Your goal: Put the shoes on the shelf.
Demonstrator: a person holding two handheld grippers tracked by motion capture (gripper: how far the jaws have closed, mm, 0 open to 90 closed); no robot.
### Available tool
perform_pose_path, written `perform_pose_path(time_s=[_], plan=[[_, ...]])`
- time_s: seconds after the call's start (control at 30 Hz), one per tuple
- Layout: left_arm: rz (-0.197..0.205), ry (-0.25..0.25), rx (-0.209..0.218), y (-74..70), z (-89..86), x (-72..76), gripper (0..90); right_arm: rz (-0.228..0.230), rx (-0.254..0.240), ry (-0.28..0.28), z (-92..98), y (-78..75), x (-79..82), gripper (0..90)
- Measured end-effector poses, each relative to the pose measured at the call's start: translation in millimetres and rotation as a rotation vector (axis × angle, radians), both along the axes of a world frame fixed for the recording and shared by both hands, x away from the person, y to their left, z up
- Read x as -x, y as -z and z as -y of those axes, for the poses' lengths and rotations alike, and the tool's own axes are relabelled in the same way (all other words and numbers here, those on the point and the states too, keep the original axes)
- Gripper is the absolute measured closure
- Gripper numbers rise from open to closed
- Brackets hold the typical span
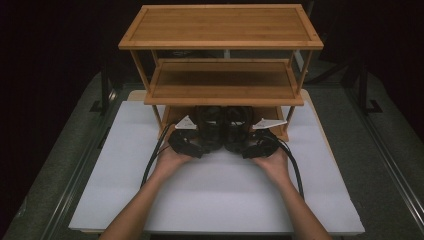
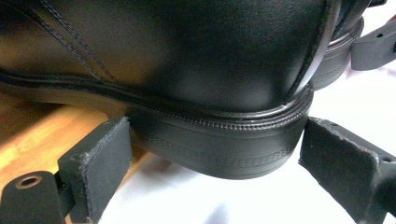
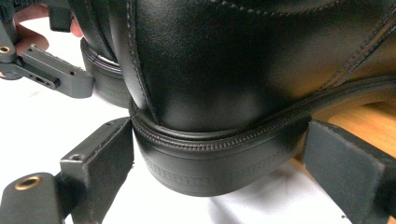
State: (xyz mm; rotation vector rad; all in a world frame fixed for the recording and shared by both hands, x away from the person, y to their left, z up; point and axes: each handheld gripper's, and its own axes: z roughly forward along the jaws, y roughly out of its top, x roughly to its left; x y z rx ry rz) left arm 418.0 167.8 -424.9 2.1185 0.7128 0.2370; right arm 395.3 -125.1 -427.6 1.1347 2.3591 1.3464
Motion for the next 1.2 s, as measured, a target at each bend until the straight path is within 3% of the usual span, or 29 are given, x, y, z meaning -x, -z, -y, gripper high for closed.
perform_pose_path(time_s=[0.33,0.7,0.73,0.77,0.83,1.0,1.2], plan=[[0.010,-0.019,-0.019,-2.0,3.8,-20.2,9.2,0.000,-0.008,0.032,0.3,2.5,-21.4,9.3],[0.000,-0.043,0.013,0.9,5.9,-42.6,9.2,0.035,-0.021,0.051,1.0,3.1,-40.9,9.3],[0.000,-0.047,0.014,1.6,6.3,-44.4,9.2,0.012,-0.026,0.066,0.2,3.6,-43.1,9.3],[0.001,-0.046,0.010,2.4,6.2,-46.4,9.2,0.049,-0.017,0.057,0.4,4.9,-46.5,9.3],[-0.005,-0.048,0.028,4.5,6.6,-49.7,9.2,0.048,-0.019,0.071,-0.6,5.6,-48.5,9.2],[-0.001,-0.060,0.014,8.7,5.2,-54.9,9.2,0.066,-0.014,0.078,-2.2,7.6,-51.7,9.1],[0.001,-0.060,-0.033,15.8,8.4,-56.6,9.2,0.053,0.017,0.087,-5.6,15.2,-53.4,8.9]])
